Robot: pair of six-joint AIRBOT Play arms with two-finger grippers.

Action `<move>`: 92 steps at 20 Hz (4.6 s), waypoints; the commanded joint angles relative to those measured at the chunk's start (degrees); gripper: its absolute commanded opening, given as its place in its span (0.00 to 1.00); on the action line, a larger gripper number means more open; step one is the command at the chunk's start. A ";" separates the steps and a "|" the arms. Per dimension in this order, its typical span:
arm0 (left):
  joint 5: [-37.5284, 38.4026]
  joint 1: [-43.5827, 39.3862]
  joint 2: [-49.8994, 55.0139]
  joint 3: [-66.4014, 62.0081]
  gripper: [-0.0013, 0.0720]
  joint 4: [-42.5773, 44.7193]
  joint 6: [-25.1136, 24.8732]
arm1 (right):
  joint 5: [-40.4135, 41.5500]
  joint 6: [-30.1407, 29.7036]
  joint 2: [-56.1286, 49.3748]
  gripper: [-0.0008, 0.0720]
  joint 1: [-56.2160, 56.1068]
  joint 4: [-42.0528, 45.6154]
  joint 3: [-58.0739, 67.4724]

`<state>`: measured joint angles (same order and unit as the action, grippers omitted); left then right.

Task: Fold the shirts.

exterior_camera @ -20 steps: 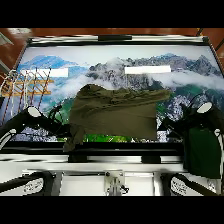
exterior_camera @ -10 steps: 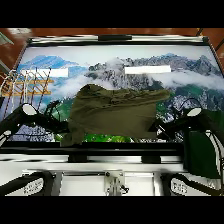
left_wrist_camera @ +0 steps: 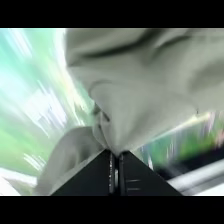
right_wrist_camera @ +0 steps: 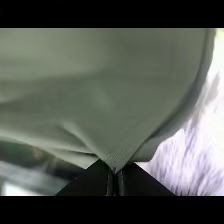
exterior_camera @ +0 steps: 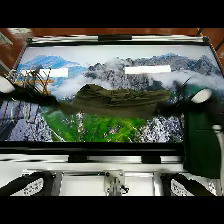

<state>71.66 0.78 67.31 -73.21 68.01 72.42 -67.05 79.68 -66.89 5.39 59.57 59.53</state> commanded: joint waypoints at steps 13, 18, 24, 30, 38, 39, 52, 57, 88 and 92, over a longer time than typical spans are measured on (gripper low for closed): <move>-13.03 0.02 -26.77 -42.77 0.06 5.22 0.20 | 2.93 4.83 29.92 0.11 -0.33 1.95 46.05; -8.35 0.02 -22.43 -37.38 0.06 9.97 0.00 | -16.68 7.45 21.18 0.11 -0.33 10.86 46.05; 2.71 0.04 -7.78 -25.35 0.05 10.93 -4.79 | -26.84 7.26 0.04 0.11 -0.33 14.62 39.85; -3.61 -0.07 12.87 -22.49 0.06 10.45 -4.72 | -13.77 7.39 -22.73 0.11 -0.33 16.52 36.65; -10.08 -0.31 25.70 -22.43 0.06 8.79 0.94 | -0.28 16.20 -31.06 0.12 -0.46 18.58 36.65; -8.92 -0.46 26.80 -22.43 0.06 8.24 3.17 | -0.94 16.57 -31.30 0.12 -0.72 17.46 36.65; 21.14 15.28 16.81 -4.70 0.56 -3.91 5.79 | -31.76 9.16 -14.86 0.88 9.03 22.47 30.47; 6.29 17.09 9.16 26.69 0.79 -13.62 -2.80 | -23.56 7.87 -3.58 0.88 11.32 20.44 12.41; -3.93 10.05 5.60 25.18 0.06 -14.93 -6.38 | -4.94 3.13 -18.47 0.81 8.26 -1.11 -15.26; -2.23 10.47 5.53 18.25 0.05 -14.88 -6.47 | -4.44 2.03 -18.16 0.12 4.74 -1.99 -13.03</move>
<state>68.16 10.94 73.03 -50.61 53.10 66.13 -72.82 82.76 -84.99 11.92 58.08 44.99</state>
